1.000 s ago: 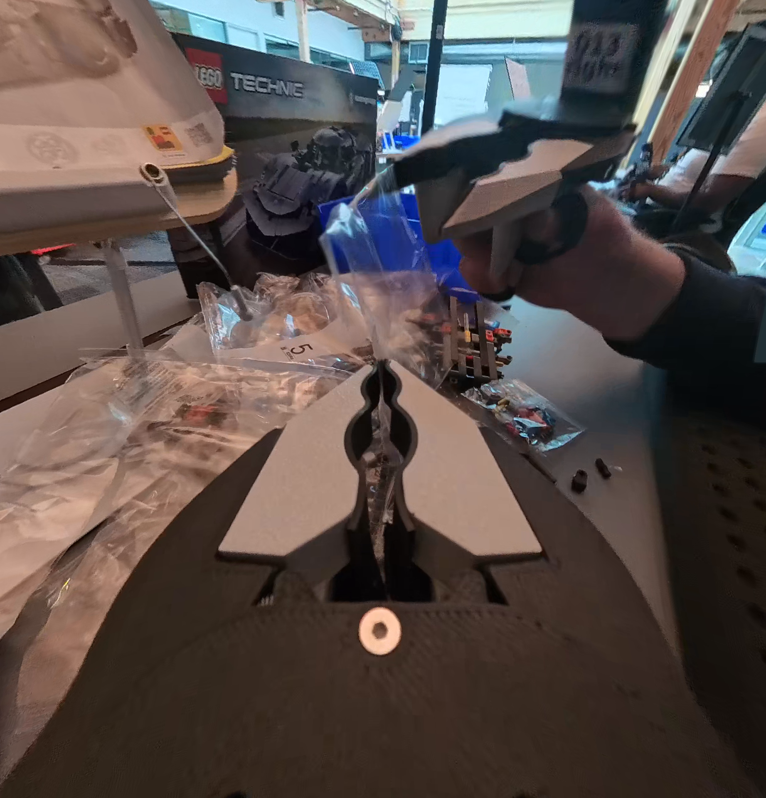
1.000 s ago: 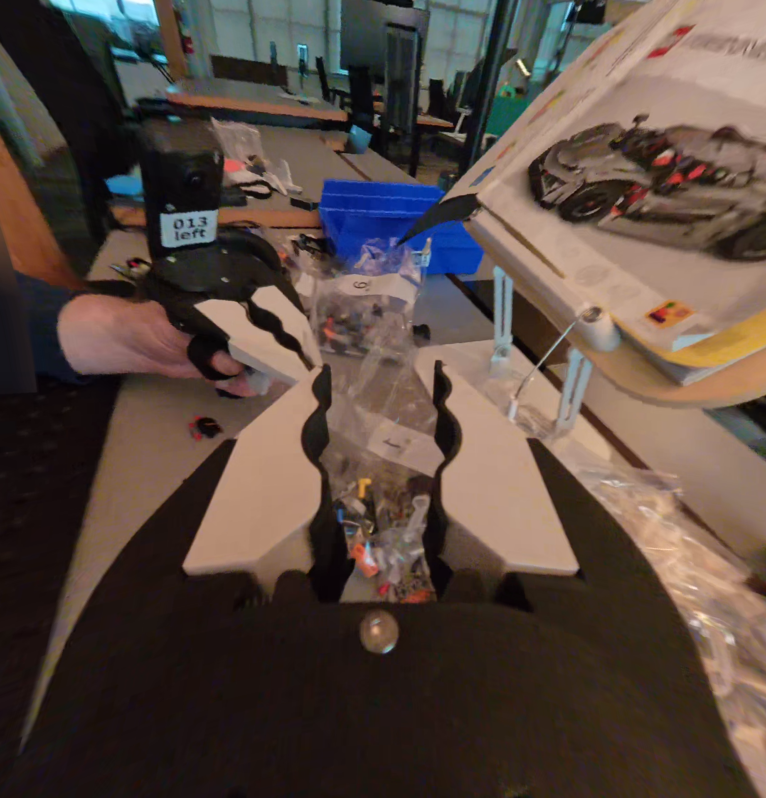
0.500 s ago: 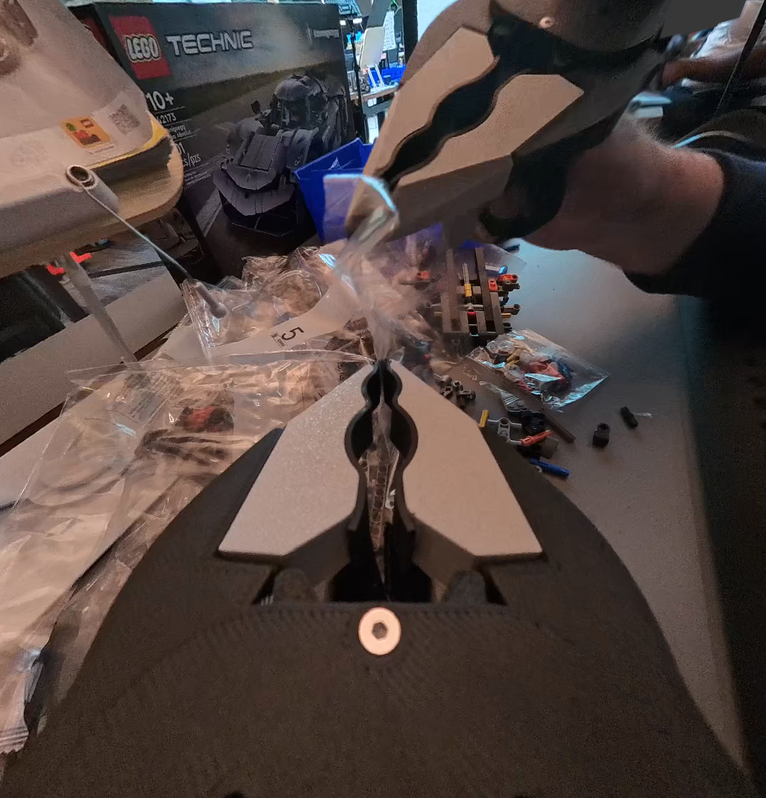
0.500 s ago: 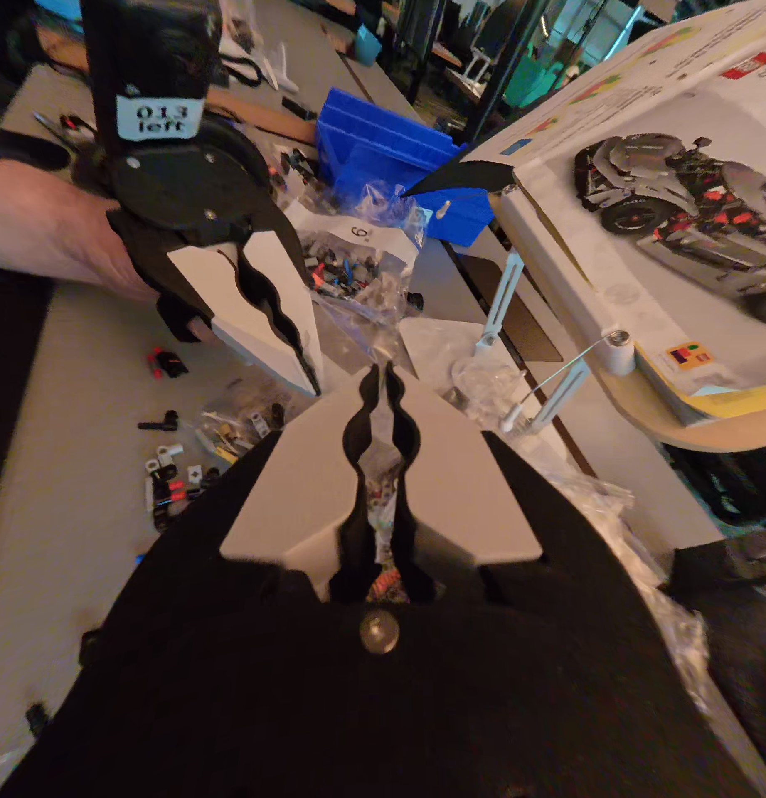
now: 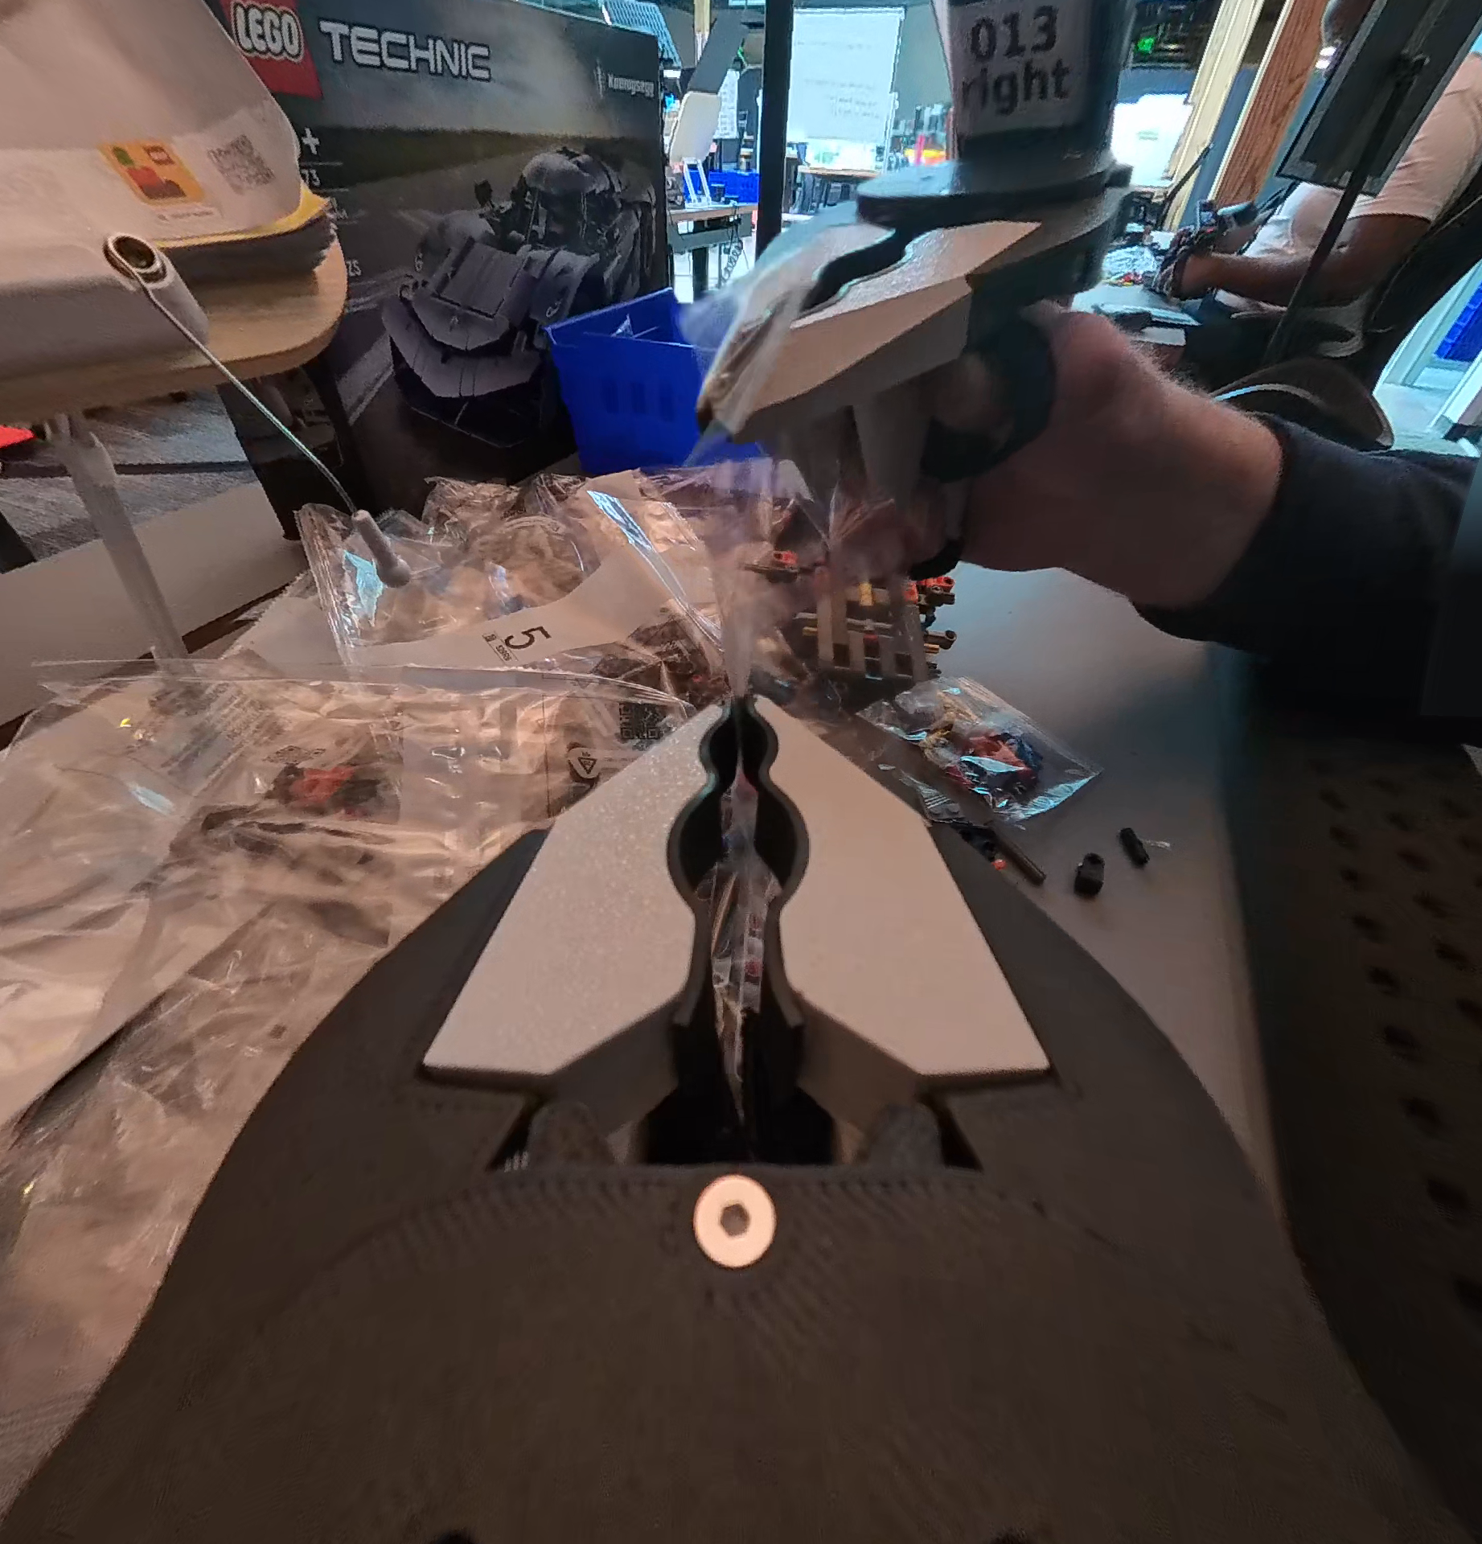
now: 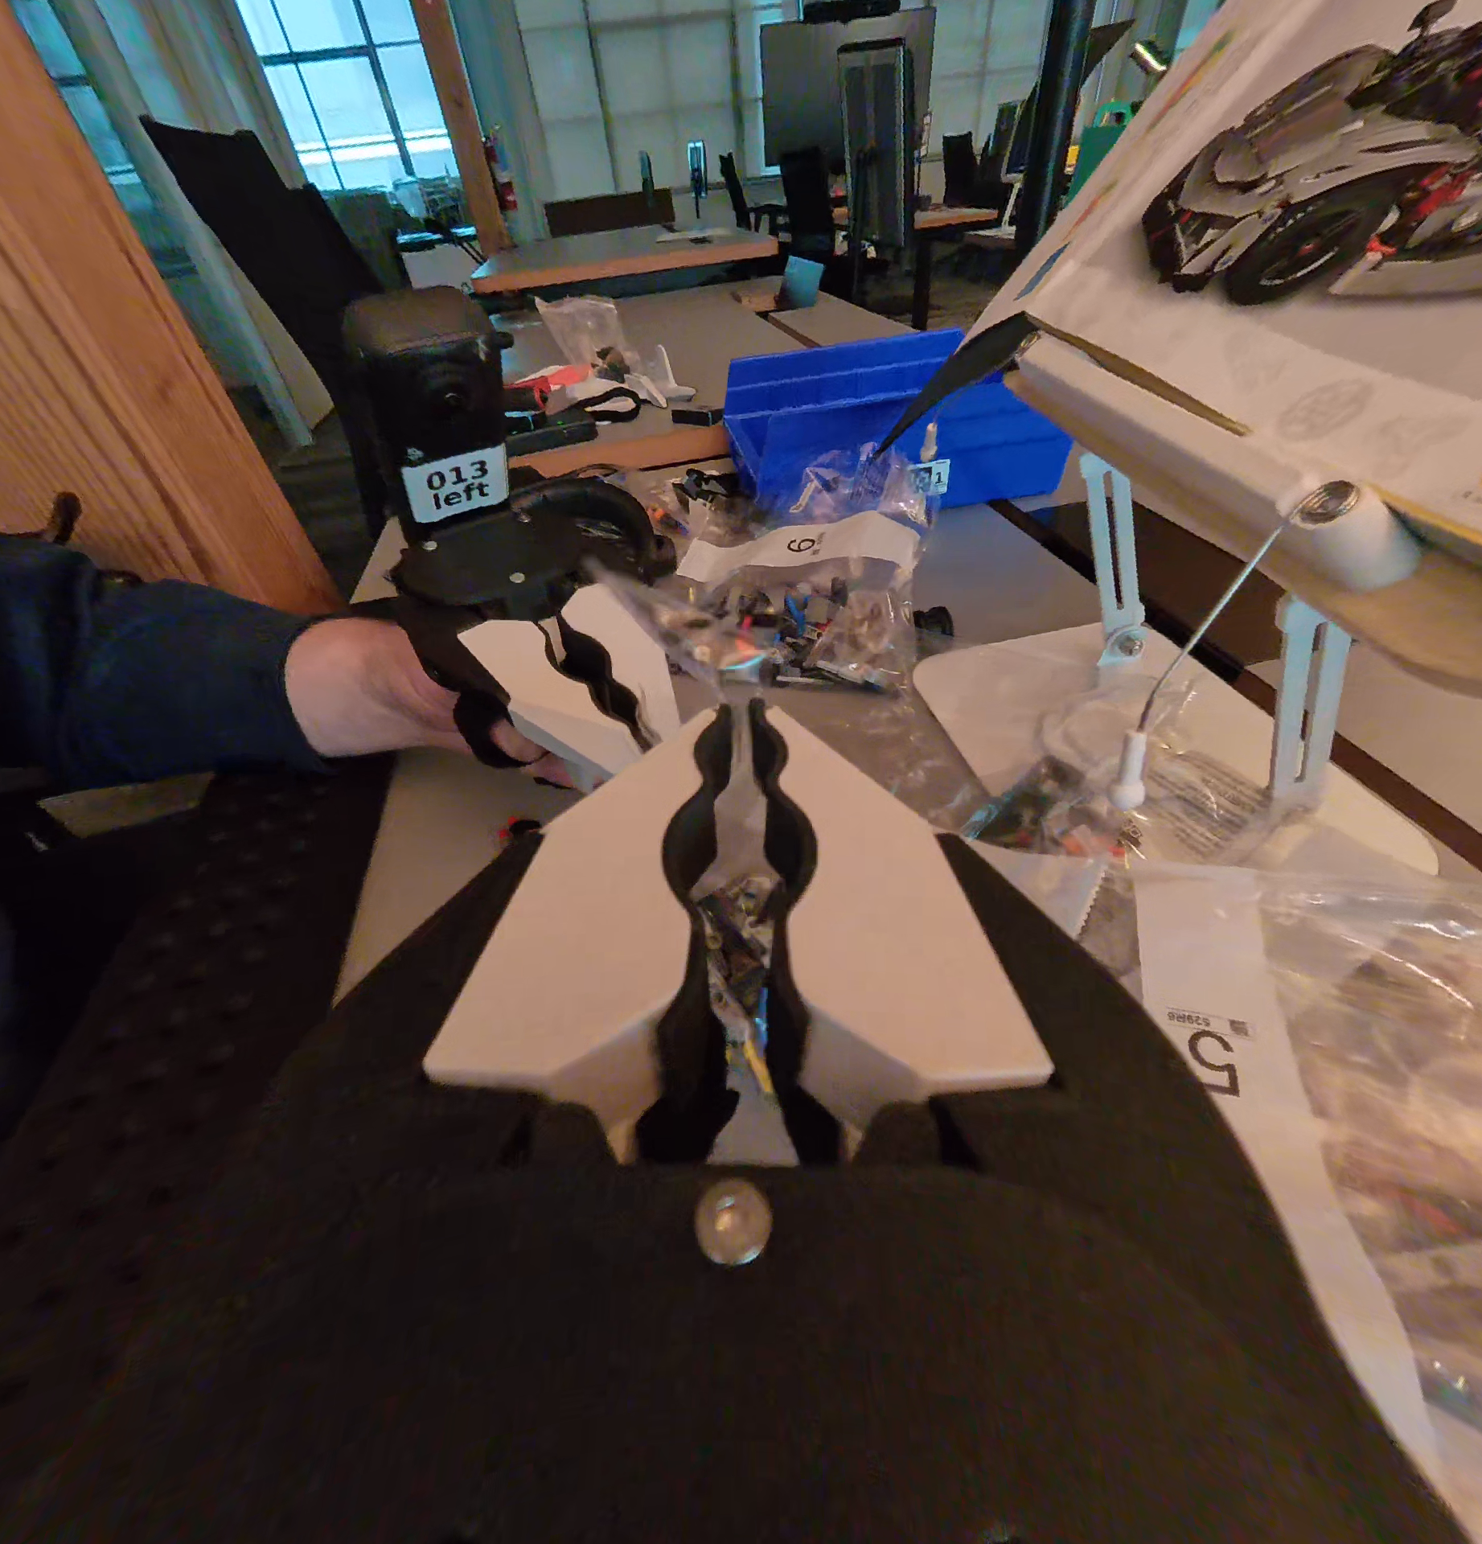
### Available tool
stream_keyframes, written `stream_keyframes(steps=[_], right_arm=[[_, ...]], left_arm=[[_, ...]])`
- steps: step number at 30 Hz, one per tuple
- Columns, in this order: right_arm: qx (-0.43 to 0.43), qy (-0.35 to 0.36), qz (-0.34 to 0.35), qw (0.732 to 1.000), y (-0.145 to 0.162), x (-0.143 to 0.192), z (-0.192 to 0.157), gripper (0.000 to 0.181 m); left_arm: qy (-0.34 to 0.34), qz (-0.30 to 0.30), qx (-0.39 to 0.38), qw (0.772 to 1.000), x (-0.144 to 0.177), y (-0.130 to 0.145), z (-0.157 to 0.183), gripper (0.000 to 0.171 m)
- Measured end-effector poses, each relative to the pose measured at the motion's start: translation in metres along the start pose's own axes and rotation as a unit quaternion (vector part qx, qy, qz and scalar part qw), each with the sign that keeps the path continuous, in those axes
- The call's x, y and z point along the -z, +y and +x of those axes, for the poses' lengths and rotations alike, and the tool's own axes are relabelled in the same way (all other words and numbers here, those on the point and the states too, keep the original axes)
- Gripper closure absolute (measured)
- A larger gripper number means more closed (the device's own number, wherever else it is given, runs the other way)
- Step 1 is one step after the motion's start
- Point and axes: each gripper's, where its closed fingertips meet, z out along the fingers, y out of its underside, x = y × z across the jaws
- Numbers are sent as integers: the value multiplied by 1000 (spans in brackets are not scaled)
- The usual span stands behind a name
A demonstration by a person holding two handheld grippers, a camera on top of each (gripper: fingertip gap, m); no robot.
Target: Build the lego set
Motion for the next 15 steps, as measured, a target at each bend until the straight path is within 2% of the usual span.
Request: stream_keyframes(steps=[2, 5, 11, 15], right_arm=[[14, 12, 4, 1000, -4, 0, -1, 174], [43, 28, 3, 999, -7, 2, -1, 181], [-33, 19, 19, 999, 1, 8, 17, 181], [-56, 33, 52, 997, -10, 24, 30, 181]], left_arm=[[3, -1, 1, 1000, 0, 1, 1, 171], [8, 2, 2, 1000, 0, -1, 2, 171], [3, -8, 2, 1000, -1, 2, 1, 171], [6, -2, 19, 1000, 2, 2, -2, 171]])
